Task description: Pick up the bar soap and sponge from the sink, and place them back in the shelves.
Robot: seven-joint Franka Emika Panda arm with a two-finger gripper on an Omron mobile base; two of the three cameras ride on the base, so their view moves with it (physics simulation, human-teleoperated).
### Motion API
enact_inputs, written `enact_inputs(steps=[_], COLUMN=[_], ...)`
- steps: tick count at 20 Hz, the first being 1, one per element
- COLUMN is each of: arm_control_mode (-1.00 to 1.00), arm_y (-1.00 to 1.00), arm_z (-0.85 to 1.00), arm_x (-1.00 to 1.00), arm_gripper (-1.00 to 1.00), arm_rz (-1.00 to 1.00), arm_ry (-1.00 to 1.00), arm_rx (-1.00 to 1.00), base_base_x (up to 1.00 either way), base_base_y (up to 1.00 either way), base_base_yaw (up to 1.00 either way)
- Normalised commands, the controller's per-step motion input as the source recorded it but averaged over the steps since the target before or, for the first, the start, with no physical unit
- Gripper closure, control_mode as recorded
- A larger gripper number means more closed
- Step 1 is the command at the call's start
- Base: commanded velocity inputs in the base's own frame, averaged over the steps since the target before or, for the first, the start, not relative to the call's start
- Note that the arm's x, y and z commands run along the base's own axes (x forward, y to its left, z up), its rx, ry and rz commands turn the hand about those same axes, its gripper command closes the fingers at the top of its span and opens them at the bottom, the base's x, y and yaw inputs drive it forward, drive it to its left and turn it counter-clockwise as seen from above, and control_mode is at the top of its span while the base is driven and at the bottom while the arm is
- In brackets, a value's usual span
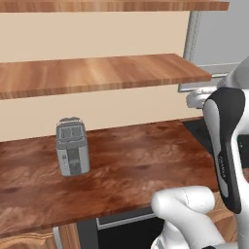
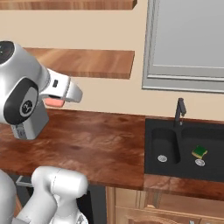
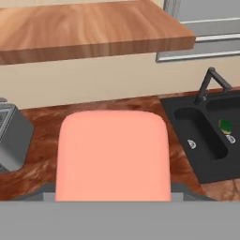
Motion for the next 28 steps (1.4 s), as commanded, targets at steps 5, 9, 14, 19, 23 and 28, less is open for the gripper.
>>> enact_inputs(steps=[5,9,14,19,23,28], arm_control_mode=[-1.00,-1.00,-1.00,-1.00,-1.00,-1.00], arm_y=[0.00,0.00,0.01,0.03,0.04,0.01], arm_z=[0.30,0.44,0.34,0.21,0.13,0.02], arm_x=[0.07,0.04,0.03,0.03,0.26,0.25], arm_gripper=[1.00,1.00,1.00,1.00,1.00,1.00], arm_rz=[0.01,0.00,0.00,0.00,0.01,0.02], arm_ry=[-0.04,-0.12,-0.13,-0.14,-0.10,-0.18], arm_rx=[0.00,0.00,-0.01,0.00,0.00,0.00], base_base_x=[0.00,0.00,0.00,0.00,0.00,0.00], base_base_y=[0.00,0.00,0.00,0.00,0.00,0.00], base_base_yaw=[0.00,0.00,0.00,0.00,0.00,0.00])
